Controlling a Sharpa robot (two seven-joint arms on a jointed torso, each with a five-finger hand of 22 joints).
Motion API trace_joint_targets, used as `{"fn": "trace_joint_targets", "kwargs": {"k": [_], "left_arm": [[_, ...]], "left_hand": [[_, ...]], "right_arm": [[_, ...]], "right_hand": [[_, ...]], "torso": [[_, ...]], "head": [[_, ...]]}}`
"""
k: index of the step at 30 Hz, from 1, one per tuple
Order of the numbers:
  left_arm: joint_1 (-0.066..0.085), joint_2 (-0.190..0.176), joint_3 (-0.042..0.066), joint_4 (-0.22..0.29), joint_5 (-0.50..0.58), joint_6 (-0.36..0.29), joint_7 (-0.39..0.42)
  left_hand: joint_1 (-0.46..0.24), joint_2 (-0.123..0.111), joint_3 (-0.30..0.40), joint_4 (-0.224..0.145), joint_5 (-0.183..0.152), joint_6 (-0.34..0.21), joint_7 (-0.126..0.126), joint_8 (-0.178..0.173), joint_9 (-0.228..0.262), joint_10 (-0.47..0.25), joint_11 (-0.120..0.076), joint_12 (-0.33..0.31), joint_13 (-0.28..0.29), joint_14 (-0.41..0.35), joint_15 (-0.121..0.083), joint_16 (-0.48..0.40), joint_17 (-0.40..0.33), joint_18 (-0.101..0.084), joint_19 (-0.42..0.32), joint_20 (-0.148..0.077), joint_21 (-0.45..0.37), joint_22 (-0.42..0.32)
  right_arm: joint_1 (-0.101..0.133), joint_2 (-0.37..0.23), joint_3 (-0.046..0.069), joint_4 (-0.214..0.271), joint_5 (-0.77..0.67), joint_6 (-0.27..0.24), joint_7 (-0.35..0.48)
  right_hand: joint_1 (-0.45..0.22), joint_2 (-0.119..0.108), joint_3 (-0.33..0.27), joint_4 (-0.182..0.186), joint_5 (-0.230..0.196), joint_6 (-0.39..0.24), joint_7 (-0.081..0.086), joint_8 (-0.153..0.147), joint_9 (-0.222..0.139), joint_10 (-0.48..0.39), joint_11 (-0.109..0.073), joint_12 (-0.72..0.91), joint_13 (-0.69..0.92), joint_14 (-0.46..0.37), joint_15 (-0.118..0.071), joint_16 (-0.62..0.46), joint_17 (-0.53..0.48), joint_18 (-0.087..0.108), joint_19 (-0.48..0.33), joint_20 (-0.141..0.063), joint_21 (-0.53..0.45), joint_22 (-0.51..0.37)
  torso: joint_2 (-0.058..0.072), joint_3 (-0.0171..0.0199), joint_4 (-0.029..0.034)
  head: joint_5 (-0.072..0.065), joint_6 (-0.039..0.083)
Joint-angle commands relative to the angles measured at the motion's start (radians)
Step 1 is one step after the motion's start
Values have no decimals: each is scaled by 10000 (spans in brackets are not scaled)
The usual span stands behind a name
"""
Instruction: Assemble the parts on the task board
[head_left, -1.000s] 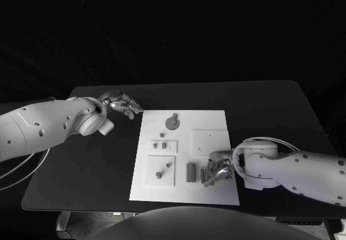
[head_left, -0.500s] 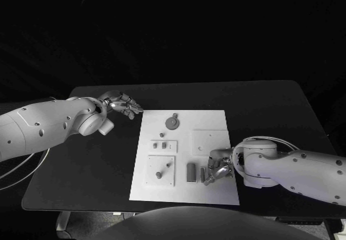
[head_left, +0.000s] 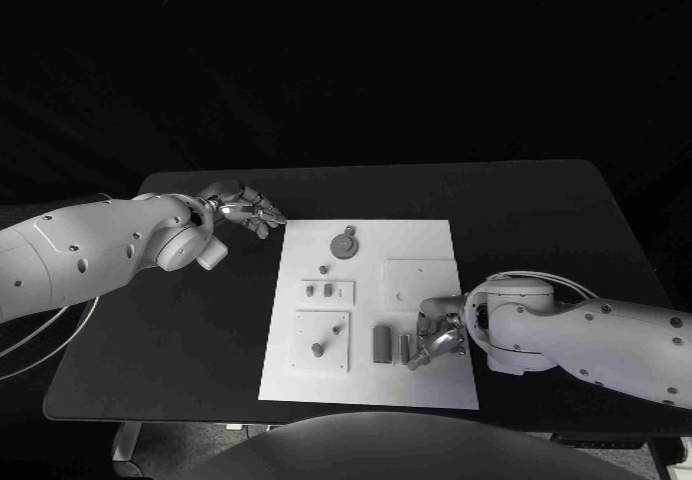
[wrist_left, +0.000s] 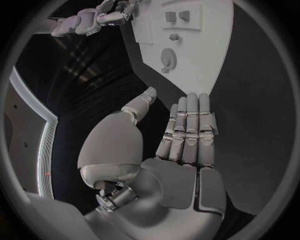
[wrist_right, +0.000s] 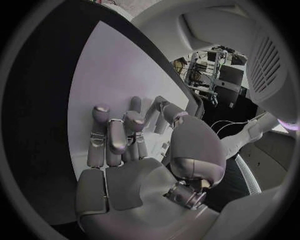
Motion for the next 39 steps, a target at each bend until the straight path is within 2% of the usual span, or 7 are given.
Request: {"fn": "trace_joint_targets", "kwargs": {"k": [1, 12, 23, 31, 39], "left_arm": [[8, 9, 2, 17, -20, 113, 27], [8, 2, -2, 23, -34, 113, 18], [8, 4, -5, 29, -45, 117, 16], [8, -3, -8, 35, -45, 108, 5], [8, -3, -8, 28, -51, 114, 0]], "left_hand": [[-34, 10, -11, 22, -5, 49, -10, 51, -16, 81, 19, -37, 10, 36, -2, -55, 16, 141, 55, -6, -50, 12], [-25, 17, -10, 18, -5, 49, -10, 52, -17, 81, 19, -40, 11, 38, -2, -65, 28, 142, 56, -7, -54, 15], [-22, 19, -12, 16, -5, 52, -11, 54, -18, 85, 18, -40, 13, 41, -2, -75, 40, 141, 57, -6, -58, 18], [-18, 22, -13, 13, -5, 53, -12, 56, -19, 87, 18, -42, 15, 42, -2, -81, 47, 141, 58, -6, -60, 20], [-11, 26, -11, 9, -5, 53, -12, 56, -20, 87, 17, -43, 16, 44, -3, -87, 55, 142, 58, -7, -62, 22]], "right_arm": [[-6, -41, -1, 15, 508, 205, 165], [-5, -179, 3, 47, 1249, -343, 358], [-5, -176, 4, 51, 1246, -339, 380], [-4, -171, 4, 32, 1219, -115, 336], [-4, -155, 3, 57, 1212, -272, 418]], "right_hand": [[49, 69, -18, -11, -67, 33, -10, 41, 11, 41, -2, 15, 11, 23, -1, 10, -31, 146, -20, -74, 1, 144], [116, 4, -53, -84, -68, 20, -2, 42, 15, 33, 6, 9, 15, 13, -4, 3, -30, 146, -40, -73, -3, 148], [107, -5, -57, -72, -66, 19, -1, 42, 16, 33, 8, 8, 16, 11, -5, 2, -33, 146, -38, -70, -3, 146], [194, 34, -42, -124, -63, 9, 2, 42, 18, 32, 8, 6, 19, -6, -10, -5, -61, 146, -46, -73, -6, 146], [222, 60, -60, -156, -67, 7, 3, 44, 21, 30, 12, 4, 22, -11, -10, -6, -62, 146, -51, -68, -6, 147]], "torso": [[0, 2, -2], [0, 3, -6], [3, 3, -3], [-1, -2, -4], [4, 1, -3]], "head": [[11, 11], [19, 19], [9, 34], [6, 25], [4, 26]]}}
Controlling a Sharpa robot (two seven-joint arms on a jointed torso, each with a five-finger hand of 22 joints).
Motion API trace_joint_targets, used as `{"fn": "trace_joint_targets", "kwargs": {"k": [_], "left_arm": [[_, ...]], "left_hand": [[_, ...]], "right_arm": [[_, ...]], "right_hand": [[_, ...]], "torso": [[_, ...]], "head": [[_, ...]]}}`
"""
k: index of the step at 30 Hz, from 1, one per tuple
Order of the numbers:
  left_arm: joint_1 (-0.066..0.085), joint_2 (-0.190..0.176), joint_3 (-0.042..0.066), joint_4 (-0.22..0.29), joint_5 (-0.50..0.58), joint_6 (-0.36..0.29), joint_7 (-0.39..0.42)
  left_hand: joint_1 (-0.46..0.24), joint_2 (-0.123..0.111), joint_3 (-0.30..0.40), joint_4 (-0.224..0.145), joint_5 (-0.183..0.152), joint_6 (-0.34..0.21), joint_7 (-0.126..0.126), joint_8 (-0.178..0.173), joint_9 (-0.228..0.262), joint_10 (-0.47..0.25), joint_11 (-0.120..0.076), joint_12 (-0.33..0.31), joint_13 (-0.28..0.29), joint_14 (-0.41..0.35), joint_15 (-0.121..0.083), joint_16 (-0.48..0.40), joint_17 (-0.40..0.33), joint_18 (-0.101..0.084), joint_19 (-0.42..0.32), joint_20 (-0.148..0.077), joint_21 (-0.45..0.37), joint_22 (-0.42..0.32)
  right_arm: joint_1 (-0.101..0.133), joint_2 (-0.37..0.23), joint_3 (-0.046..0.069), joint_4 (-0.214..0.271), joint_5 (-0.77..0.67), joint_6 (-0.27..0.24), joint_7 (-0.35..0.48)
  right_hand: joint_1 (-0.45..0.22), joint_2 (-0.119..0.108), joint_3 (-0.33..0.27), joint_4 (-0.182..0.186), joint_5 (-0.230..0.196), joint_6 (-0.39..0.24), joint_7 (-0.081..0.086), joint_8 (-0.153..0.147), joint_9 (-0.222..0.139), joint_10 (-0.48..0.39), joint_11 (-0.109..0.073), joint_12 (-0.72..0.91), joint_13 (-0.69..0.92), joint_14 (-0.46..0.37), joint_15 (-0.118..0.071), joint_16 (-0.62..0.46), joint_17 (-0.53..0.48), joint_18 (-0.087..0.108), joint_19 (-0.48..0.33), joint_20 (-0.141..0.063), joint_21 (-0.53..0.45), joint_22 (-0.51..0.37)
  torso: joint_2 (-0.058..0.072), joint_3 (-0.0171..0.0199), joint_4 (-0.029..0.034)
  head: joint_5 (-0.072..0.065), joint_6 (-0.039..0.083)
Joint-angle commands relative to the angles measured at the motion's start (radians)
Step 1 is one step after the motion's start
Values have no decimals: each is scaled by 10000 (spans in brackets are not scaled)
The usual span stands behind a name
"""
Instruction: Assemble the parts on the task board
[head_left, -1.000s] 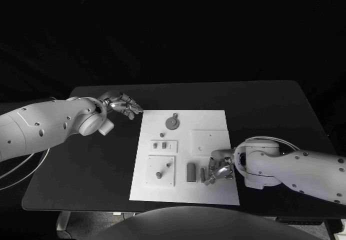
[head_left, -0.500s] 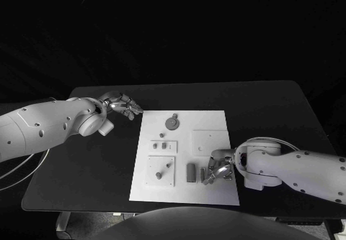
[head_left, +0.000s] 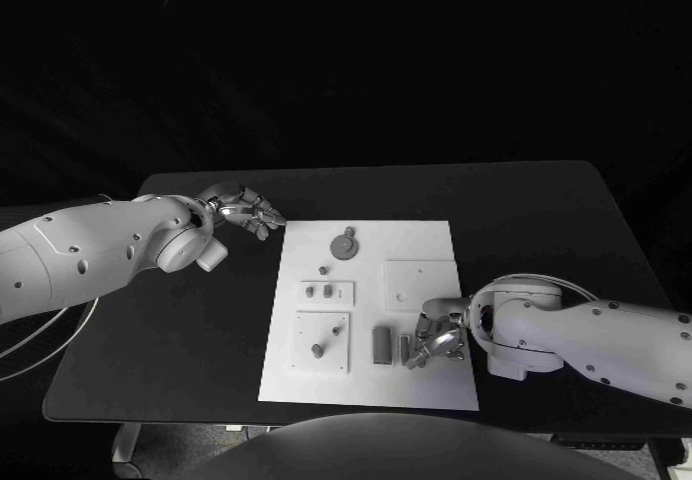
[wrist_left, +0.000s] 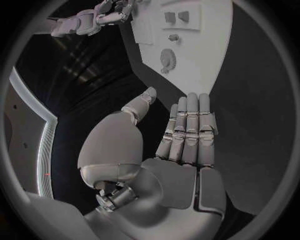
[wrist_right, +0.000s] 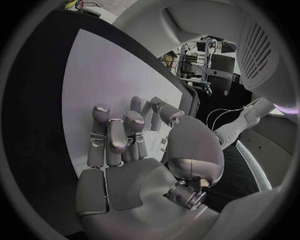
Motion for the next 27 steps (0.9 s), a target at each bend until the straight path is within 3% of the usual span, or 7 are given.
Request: {"fn": "trace_joint_targets", "kwargs": {"k": [1, 20, 22, 27], "left_arm": [[8, 10, 4, 16, -32, 112, 32], [8, 9, 3, 9, -42, 112, 31], [8, 14, 2, 9, -43, 117, 33], [8, 16, 2, 6, -43, 120, 37]], "left_hand": [[-10, 27, -11, 9, -5, 53, -12, 56, -14, 56, -14, -43, 11, 45, -2, -50, 11, 168, 58, -7, -63, 15], [-1, 31, -13, 1, -5, 54, -12, 58, -16, 58, -14, -46, 13, 49, -2, -65, 30, 167, 60, -6, -68, 20], [-1, 32, -14, 1, -5, 54, -12, 58, -16, 59, -14, -47, 13, 50, -2, -67, 32, 166, 60, -6, -69, 21], [-2, 33, -15, 1, -5, 54, -12, 58, -17, 59, -14, -48, 14, 51, -2, -71, 36, 166, 61, -5, -70, 22]], "right_arm": [[-6, 20, -1, 30, 5, 88, 149], [-6, 68, -1, -36, -127, 60, 146], [-6, 104, -1, -58, -335, 152, 117], [-7, 213, -3, -131, -468, 245, 107]], "right_hand": [[65, 14, -29, -54, -69, 8, 4, 46, 16, 30, 13, 4, 16, -12, -11, -7, -12, 146, 6, -49, -7, 141], [80, 19, -30, -48, -58, 6, 3, 49, 18, 29, 13, 1, 19, -14, -11, -9, -10, 146, 2, -42, -12, 138], [183, 205, -70, -191, -73, 2, 10, 53, 24, 28, 8, 4, 29, -11, -12, -2, 3, 146, -8, -44, -4, 146], [547, 875, -282, -1171, -60, 1, 9, 52, 16, 21, 15, 0, 46, -33, 13, -6, 0, 146, -72, -12, 5, 160]], "torso": [[3, 2, 3], [4, 1, 4], [2, -1, -1], [1, 1, -1]], "head": [[-3, -1], [0, -18], [2, -23], [-5, -27]]}}
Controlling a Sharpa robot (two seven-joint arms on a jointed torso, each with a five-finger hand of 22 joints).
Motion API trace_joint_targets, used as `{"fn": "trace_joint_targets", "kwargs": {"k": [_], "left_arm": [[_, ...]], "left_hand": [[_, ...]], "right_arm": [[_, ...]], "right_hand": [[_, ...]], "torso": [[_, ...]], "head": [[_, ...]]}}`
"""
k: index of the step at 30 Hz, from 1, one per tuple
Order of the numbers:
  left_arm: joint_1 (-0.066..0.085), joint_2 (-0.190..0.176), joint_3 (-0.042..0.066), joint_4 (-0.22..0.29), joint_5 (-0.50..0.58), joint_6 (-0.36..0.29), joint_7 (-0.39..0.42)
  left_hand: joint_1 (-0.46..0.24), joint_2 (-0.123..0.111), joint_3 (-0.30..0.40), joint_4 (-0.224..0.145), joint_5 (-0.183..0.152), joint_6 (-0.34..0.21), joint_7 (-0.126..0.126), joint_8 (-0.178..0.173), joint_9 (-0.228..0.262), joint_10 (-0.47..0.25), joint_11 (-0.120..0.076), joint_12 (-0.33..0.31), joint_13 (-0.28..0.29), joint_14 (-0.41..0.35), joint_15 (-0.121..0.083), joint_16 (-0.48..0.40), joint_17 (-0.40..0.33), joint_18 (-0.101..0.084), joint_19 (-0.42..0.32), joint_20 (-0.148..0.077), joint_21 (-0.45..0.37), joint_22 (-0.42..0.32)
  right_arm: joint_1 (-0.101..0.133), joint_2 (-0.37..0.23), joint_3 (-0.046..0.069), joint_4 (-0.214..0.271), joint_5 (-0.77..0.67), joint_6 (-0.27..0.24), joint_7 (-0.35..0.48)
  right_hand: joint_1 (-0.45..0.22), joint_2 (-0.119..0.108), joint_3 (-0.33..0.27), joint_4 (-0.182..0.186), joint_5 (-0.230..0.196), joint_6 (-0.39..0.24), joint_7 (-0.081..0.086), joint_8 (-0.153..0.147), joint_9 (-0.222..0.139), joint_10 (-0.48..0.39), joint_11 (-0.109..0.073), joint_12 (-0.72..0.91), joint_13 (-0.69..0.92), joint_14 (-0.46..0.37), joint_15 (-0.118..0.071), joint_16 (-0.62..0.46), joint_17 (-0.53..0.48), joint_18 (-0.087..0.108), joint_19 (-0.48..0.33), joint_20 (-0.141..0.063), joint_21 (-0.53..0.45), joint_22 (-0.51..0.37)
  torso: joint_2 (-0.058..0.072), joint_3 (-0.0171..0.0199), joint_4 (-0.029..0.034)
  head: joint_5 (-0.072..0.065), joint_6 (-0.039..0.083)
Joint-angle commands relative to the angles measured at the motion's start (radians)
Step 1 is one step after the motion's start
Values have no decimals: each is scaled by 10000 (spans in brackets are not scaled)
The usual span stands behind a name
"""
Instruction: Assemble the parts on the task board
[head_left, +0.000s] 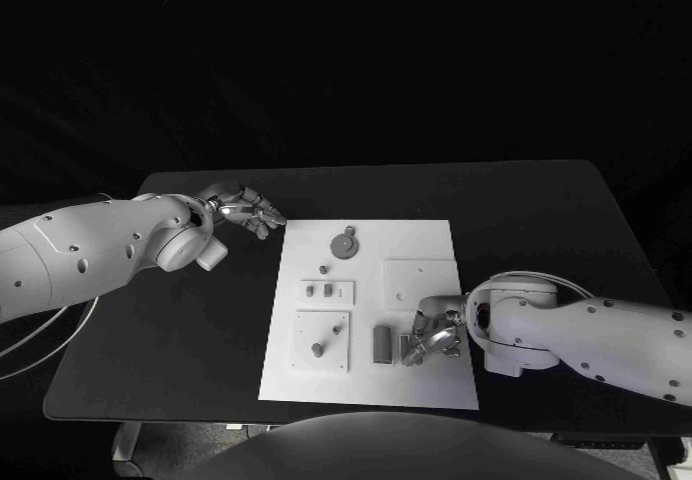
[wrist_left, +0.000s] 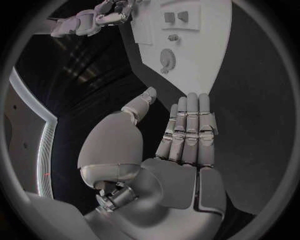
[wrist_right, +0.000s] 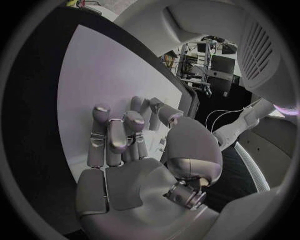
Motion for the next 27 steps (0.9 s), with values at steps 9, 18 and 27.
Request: {"fn": "trace_joint_targets", "kwargs": {"k": [9, 18, 27], "left_arm": [[8, 11, 4, 13, -23, 117, 49], [8, 6, 4, 10, -29, 118, 48], [8, 8, 4, 12, -36, 115, 55]], "left_hand": [[-1, 35, -17, 0, -5, 54, -12, 59, -11, 60, -14, -49, 18, 52, -1, -41, 25, 76, 62, -5, -33, 17], [1, 36, -19, -2, -5, 54, -12, 59, -12, 60, -14, -51, 19, 54, -1, -48, 33, 75, 62, -5, -36, 19], [4, 36, -20, -6, -5, 53, -12, 60, -14, 61, -14, -53, 20, 56, -1, -56, 43, 75, 63, -6, -39, 21]], "right_arm": [[-22, 148, -19, -109, -584, 80, -76], [-45, 184, -20, -102, -1072, 7, -197], [-86, 194, -20, 46, -1584, -159, -161]], "right_hand": [[281, 733, 1, -995, -4, 41, -6, 45, -35, 51, 6, -8, 9, -7, 58, -9, 34, 146, -44, 26, 5, 149], [429, 961, 80, -1285, 3, 66, -16, 52, -45, 74, -1, -11, 5, 7, 78, -13, 38, 146, -34, 28, 4, 146], [466, 984, 81, -1296, 0, 90, -22, 67, -40, 93, -7, -5, 5, 33, 84, -4, 75, 146, -27, 26, 10, 149]], "torso": [[4, -2, 5], [2, -1, 2], [2, 1, 1]], "head": [[0, -2], [5, -2], [5, -2]]}}
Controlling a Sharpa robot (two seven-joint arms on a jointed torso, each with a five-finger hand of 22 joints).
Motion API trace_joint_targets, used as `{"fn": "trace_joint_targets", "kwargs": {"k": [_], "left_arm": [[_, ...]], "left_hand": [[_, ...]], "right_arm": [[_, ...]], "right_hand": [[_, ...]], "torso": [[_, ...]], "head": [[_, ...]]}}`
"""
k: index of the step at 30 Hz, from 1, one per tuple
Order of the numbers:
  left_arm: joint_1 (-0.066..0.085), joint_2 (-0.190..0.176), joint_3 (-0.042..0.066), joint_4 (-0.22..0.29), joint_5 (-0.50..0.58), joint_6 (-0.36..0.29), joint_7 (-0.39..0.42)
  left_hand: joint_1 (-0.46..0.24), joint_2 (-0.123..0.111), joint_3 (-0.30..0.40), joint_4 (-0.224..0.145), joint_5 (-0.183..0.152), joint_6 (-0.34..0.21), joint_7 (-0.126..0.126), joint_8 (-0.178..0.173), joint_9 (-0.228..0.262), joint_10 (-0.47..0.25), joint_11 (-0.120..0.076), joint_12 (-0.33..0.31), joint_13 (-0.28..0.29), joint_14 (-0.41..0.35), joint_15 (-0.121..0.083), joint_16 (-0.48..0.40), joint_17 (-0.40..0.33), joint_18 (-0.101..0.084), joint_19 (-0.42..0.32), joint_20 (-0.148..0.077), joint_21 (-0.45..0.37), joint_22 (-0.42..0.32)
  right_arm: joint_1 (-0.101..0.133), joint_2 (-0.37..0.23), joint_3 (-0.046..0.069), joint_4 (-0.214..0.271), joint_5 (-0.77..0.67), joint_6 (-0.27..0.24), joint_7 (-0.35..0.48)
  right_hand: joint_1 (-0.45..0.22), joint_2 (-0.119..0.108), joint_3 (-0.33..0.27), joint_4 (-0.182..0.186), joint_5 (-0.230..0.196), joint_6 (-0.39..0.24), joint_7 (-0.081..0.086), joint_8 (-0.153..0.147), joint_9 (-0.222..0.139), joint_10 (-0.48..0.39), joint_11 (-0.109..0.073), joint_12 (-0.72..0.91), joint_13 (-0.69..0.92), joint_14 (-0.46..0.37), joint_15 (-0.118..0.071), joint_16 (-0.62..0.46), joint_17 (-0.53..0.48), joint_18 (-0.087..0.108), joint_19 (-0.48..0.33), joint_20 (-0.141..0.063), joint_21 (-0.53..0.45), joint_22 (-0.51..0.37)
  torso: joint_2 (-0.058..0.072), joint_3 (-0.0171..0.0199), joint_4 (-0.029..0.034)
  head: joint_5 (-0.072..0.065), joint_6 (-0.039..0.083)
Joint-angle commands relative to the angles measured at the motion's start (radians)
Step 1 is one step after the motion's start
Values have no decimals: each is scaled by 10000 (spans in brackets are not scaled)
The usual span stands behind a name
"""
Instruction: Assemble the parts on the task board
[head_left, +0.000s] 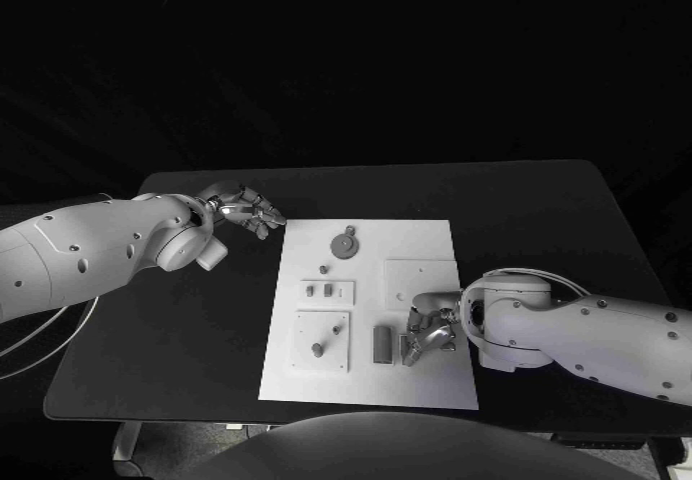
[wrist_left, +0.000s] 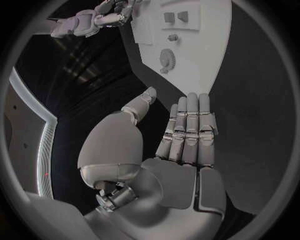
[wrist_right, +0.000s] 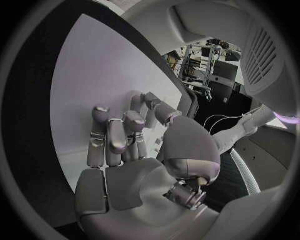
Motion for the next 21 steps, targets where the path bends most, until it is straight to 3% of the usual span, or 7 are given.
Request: {"fn": "trace_joint_targets", "kwargs": {"k": [1, 21], "left_arm": [[8, 10, 5, 16, -25, 110, 57], [8, -1, 5, 25, -38, 109, 53]], "left_hand": [[4, 36, -21, -6, -5, 53, -12, 60, -16, 61, -14, -53, 13, 57, -1, -53, 16, 137, 63, -6, -40, 15], [8, 36, -26, -12, -5, 53, -12, 61, -19, 63, -14, -58, 16, 62, -1, -71, 37, 137, 66, -5, -47, 21]], "right_arm": [[-115, 21, -74, 11, -835, -128, -236], [-194, -16, -73, 347, -2027, -129, -191]], "right_hand": [[163, 203, -7, -57, 27, 75, -4, -28, -6, 95, -10, -3, 8, 2, 50, -2, 21, 146, -27, 20, 12, 151], [227, 136, -26, -61, 25, 127, -24, -2, -3, 150, -30, 6, 2, 38, 63, 1, 31, 146, -3, 12, 29, 156]], "torso": [[1, 3, -1], [0, 5, -5]], "head": [[0, 1], [13, 1]]}}
